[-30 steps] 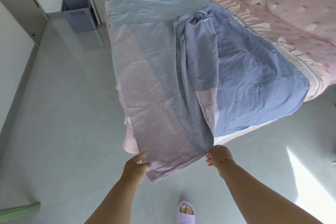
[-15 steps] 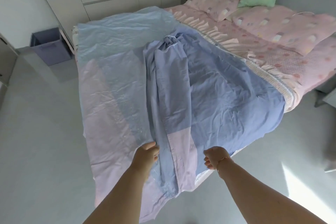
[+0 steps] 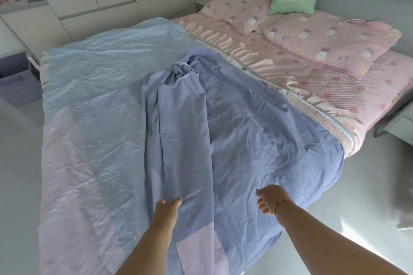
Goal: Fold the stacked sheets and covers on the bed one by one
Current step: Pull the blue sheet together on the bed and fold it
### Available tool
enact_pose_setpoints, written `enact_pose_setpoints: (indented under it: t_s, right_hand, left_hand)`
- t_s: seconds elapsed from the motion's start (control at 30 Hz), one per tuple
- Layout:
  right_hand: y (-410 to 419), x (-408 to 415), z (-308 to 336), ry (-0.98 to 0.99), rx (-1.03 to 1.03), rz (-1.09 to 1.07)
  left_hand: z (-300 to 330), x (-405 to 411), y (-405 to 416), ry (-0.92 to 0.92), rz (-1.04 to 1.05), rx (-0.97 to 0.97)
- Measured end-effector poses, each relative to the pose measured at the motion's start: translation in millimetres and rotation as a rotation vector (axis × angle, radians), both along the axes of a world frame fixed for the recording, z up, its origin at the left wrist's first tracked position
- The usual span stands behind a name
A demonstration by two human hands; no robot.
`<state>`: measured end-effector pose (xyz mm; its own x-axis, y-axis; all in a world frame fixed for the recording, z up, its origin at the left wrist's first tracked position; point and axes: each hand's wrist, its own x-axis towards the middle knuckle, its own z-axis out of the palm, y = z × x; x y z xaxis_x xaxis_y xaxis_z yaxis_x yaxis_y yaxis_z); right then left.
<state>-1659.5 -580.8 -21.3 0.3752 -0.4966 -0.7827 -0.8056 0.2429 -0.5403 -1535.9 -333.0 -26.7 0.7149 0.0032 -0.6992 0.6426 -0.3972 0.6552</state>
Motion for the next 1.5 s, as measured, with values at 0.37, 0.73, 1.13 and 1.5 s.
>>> enact_pose_setpoints:
  t_s: [0.37,0.73,1.13,1.5]
  right_hand:
    - [-115.6,94.6,-8.0,-0.011,-0.046,-0.094]
    - [-348.2,62.3,-22.7,0.171,-0.548,-0.043]
    - [-435.4,32.9,-84.2,0.211,-0.241,0.46]
    - [-501.9,6.7,-70.1,0.367,-0.613,0.504]
  left_hand:
    - [22.7,89.5,-178.0,-0.4,-0.601,0.069]
    - [-22.1,76.7,-360.6,-0.235,-0.785,0.07]
    - [-46.1,49.7,-440.3,-0.286,-0.621,0.244]
    - [-38.4,46.1,-426.1,-0.362,-0.67,0.213]
